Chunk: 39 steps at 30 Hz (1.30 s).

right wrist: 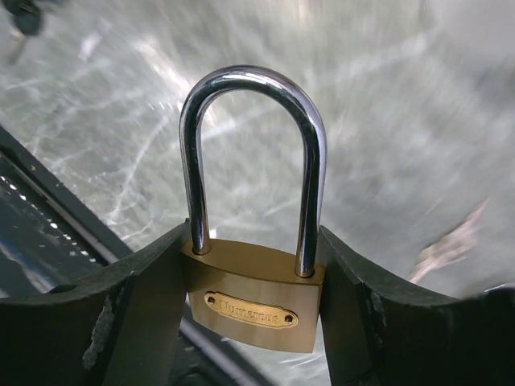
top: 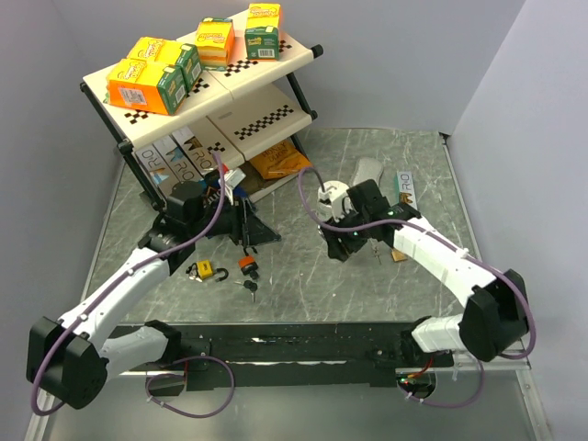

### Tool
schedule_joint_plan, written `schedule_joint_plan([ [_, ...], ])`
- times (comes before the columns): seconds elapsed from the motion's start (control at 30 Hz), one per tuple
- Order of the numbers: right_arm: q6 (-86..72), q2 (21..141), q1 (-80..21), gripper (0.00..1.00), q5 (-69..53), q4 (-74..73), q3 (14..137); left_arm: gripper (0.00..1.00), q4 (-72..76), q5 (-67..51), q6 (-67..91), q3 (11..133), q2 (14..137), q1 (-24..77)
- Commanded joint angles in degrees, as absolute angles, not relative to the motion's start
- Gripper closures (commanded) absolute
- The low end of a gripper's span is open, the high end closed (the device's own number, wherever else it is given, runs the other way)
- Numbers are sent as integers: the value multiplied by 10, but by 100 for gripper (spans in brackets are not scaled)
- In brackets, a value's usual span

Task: Lock with the key
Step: Place the lock at the center of the board.

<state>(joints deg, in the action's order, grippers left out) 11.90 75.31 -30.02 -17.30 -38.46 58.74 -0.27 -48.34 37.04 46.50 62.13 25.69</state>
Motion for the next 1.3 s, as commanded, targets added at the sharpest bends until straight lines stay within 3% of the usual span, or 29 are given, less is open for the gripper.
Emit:
schedule_joint_plan([
  [0.0, 2, 786, -275, 66, -192, -388, 560, 33, 11, -446, 352, 460, 606, 254],
  [0.3, -108, 850, -232, 66, -120, -324, 536, 34, 41, -410, 351, 453, 608, 252],
  [0.6, -175, 949, -231, 66, -28, -333, 599, 36, 45, -400, 353, 450, 612, 250],
  [0.87, -213, 968, -231, 45, -10, -341, 603, 33, 34, -397, 346, 452, 616, 250],
  [0.9, -215, 969, -232, 39, -10, -340, 603, 32, 27, -397, 345, 453, 618, 250],
  [0.93, -218, 968, -230, 24, -10, -338, 602, 30, 24, -399, 342, 454, 618, 250],
  [0.97, -218, 968, -230, 20, -11, -337, 602, 27, 21, -401, 335, 457, 618, 249],
  [1.27, -208, 919, -227, 10, -25, -339, 606, 9, -81, -408, 249, 490, 614, 247],
])
